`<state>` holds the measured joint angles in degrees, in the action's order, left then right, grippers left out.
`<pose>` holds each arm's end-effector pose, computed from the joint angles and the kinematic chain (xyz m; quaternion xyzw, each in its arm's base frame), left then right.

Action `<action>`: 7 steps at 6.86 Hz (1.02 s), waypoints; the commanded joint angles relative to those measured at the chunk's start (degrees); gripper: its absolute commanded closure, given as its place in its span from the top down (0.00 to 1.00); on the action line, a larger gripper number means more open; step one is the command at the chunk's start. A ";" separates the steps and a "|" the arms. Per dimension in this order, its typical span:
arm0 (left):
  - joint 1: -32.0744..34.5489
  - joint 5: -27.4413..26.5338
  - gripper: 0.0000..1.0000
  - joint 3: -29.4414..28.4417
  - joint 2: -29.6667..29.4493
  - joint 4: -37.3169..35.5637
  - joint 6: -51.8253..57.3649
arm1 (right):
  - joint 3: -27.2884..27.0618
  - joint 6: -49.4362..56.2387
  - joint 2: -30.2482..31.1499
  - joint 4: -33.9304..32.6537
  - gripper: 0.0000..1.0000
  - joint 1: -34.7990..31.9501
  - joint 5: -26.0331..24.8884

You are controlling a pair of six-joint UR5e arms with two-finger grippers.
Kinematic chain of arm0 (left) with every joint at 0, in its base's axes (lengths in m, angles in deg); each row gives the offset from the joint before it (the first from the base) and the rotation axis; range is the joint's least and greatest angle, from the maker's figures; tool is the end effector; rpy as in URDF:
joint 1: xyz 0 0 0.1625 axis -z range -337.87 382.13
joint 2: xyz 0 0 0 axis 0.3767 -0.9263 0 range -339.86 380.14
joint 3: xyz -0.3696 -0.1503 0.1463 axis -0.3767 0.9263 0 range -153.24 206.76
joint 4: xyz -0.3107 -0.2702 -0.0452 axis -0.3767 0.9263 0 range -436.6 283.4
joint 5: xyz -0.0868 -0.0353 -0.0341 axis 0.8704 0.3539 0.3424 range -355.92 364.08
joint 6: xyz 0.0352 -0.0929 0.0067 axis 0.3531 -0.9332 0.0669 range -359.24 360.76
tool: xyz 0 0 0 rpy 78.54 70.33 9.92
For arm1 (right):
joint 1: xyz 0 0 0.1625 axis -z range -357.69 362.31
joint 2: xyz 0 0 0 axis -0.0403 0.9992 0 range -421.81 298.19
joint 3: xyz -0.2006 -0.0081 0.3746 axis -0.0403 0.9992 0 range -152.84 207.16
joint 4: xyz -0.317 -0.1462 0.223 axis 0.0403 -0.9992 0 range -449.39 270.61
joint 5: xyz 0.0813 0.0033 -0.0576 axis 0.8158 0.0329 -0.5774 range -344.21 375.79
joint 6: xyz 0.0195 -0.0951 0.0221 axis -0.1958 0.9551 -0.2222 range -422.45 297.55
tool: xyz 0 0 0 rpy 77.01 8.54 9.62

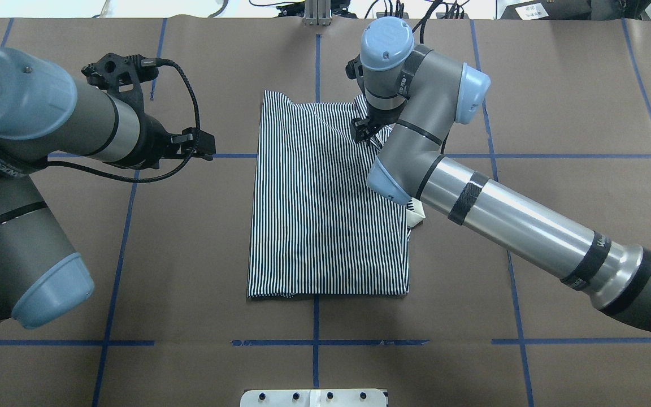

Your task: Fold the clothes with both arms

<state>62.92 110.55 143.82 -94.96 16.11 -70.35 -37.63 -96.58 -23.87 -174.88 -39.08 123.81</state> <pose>0.3525 -0.4429 0.2110 0.1166 0.4588 -0.1021 0.8749 -0.5471 -0.6187 0.2757 0.1006 -0.2895 -0.1618 0.9380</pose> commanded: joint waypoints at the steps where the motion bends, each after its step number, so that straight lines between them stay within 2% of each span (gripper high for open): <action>1: -0.01 -0.03 1.00 1.14 -0.22 -0.34 0.09 | 1.41 -1.03 -1.20 0.15 1.00 1.48 -0.08; 4: -0.09 0.06 1.00 1.32 -0.48 -0.34 -0.61 | 2.73 -0.06 -0.60 -0.03 1.00 0.96 -1.65; 6: -0.09 0.14 1.00 1.41 -0.48 -0.25 -0.79 | 5.80 4.48 -0.15 0.15 1.00 -3.24 -1.93; 7: -0.09 0.06 1.00 1.76 -0.48 -0.34 -0.79 | 7.56 9.21 -0.07 0.15 1.00 -7.44 -2.01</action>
<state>62.83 110.64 145.33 -95.43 15.81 -71.06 -32.05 -91.79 -24.07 -174.78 -42.58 121.93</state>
